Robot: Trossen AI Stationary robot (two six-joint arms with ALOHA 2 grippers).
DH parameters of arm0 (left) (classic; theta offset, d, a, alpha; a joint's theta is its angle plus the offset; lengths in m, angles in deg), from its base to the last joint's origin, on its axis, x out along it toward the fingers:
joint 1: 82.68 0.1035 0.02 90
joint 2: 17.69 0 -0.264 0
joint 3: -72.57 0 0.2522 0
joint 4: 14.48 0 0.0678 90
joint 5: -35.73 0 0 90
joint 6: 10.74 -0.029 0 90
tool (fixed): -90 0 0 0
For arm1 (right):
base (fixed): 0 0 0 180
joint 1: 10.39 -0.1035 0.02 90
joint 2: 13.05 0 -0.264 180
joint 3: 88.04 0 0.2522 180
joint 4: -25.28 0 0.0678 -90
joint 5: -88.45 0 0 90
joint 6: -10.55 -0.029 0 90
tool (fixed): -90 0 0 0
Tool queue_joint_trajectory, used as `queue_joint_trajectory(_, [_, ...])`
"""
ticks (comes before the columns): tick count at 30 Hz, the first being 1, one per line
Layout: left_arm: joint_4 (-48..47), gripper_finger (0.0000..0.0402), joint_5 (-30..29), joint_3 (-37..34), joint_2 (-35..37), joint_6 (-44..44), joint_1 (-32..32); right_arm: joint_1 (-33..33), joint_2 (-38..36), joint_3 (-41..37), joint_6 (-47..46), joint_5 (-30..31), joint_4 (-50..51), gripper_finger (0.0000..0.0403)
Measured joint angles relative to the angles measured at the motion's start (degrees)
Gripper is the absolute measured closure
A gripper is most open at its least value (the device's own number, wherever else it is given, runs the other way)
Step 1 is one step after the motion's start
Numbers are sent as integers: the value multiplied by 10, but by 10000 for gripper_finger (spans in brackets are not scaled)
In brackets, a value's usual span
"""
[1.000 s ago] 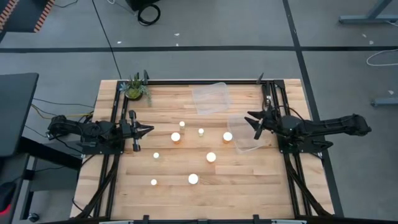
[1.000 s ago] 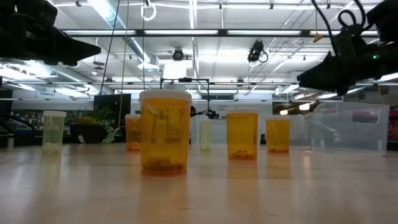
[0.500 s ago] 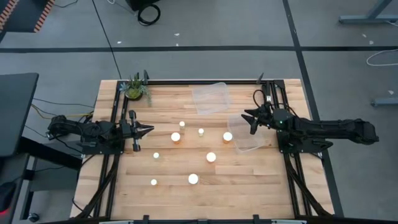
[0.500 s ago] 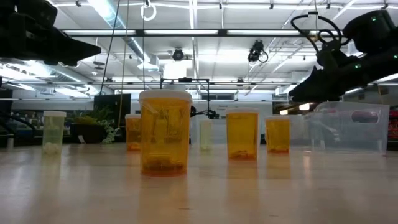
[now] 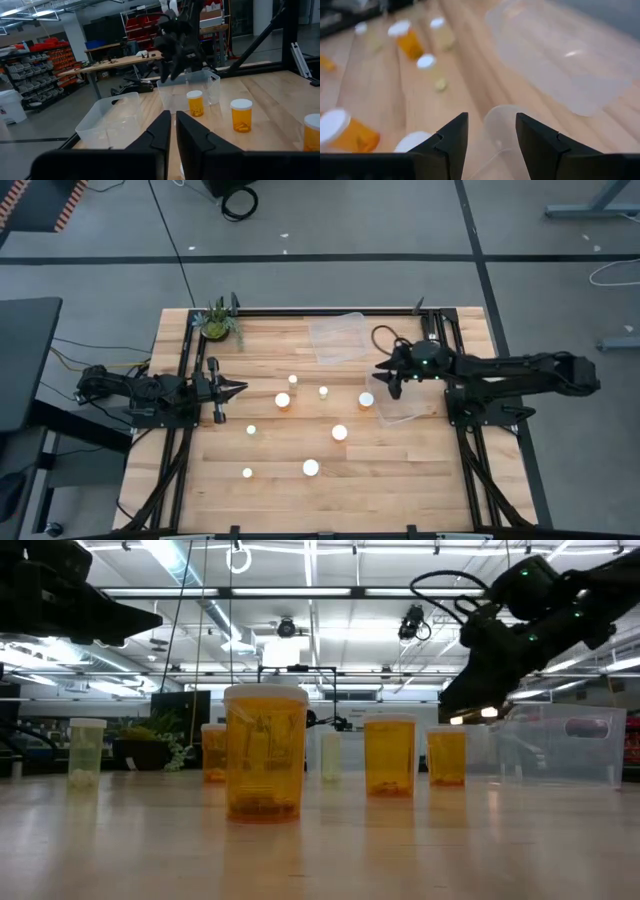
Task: Pick and place medicine bottles into bin by pill shape (circle, oval)
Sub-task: Put the top right big orange pill bottle into the bottom transparent bin
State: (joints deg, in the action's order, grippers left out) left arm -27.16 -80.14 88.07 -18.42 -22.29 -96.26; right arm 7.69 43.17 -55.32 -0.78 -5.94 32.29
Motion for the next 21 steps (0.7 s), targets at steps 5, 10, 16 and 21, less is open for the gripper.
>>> queue_joint_trajectory(5, [0, 362, 0, 0, 0, 0, 0, -37, 54, 63, 56, -1, 53, 222])
queue_joint_trajectory(10, [0, 370, 0, 0, 0, 0, 0, -66, 95, 119, 86, 3, 100, 205])
queue_joint_trajectory(16, [0, 374, 0, 0, 0, 0, 0, -87, 166, 189, 109, 5, 174, 184])
queue_joint_trajectory(21, [0, 368, 0, 0, 0, 0, 0, -107, 228, 257, 132, 5, 240, 172])
